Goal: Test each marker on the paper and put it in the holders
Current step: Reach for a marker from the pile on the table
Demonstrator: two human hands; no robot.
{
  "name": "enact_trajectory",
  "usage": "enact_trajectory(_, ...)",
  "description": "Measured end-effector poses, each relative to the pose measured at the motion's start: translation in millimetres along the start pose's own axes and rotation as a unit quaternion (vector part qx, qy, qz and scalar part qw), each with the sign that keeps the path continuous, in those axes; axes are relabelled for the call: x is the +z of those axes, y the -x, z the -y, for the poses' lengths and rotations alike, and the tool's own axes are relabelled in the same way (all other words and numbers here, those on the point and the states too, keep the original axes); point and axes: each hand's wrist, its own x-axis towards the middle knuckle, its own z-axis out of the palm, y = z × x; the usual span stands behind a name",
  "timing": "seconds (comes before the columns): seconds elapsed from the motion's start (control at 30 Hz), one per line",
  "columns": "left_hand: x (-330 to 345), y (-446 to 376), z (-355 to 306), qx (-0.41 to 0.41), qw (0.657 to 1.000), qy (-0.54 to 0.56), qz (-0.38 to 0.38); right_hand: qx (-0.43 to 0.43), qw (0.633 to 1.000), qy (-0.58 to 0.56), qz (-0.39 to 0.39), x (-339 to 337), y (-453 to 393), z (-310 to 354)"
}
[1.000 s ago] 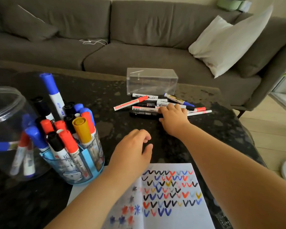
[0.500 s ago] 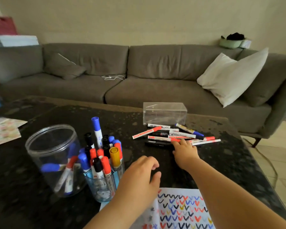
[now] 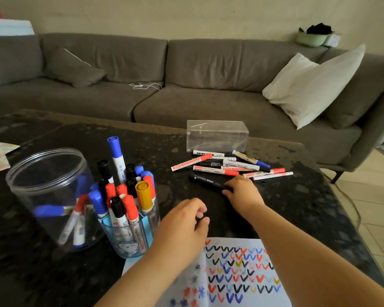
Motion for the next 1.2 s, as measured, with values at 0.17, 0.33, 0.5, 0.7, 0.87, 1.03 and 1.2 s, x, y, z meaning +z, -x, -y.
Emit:
enact_trajectory(0.17,-7.4,11.0,-5.7,0.006,1.000,0.029,-0.003,0.031,0.975,-0.217,-0.023,-29.2,51.6,7.5)
enact_trajectory(0.33,-28.4,43.3,-26.2,0.005,0.996,0.092,-0.016,0.036,0.916,-0.392,-0.080,-65.6,146.6,17.1)
enact_trajectory(0.5,-40.7,85.8,-50.8,-0.085,0.960,0.241,0.114,0.056,0.768,-0.636,0.054,-70.8,241.9,28.9)
enact_trajectory(0.7,-32.4,131.9,-65.7,-0.167,0.756,0.559,0.297,0.097,0.566,-0.791,0.209,-59.0,304.0,40.1)
enact_trajectory(0.87,-36.4,146.8,-79.9,-0.206,0.715,0.613,0.265,0.069,0.545,-0.806,0.222,-53.5,318.7,51.4)
enact_trajectory(1.03,-25.3,145.2,-82.3,-0.256,0.766,0.570,0.155,0.072,0.788,-0.605,0.087,-35.7,317.5,56.2)
enact_trajectory(1.2,-28.1,124.9,-65.2,-0.259,0.832,0.486,0.066,0.089,0.901,-0.418,0.076,-8.6,322.6,45.6)
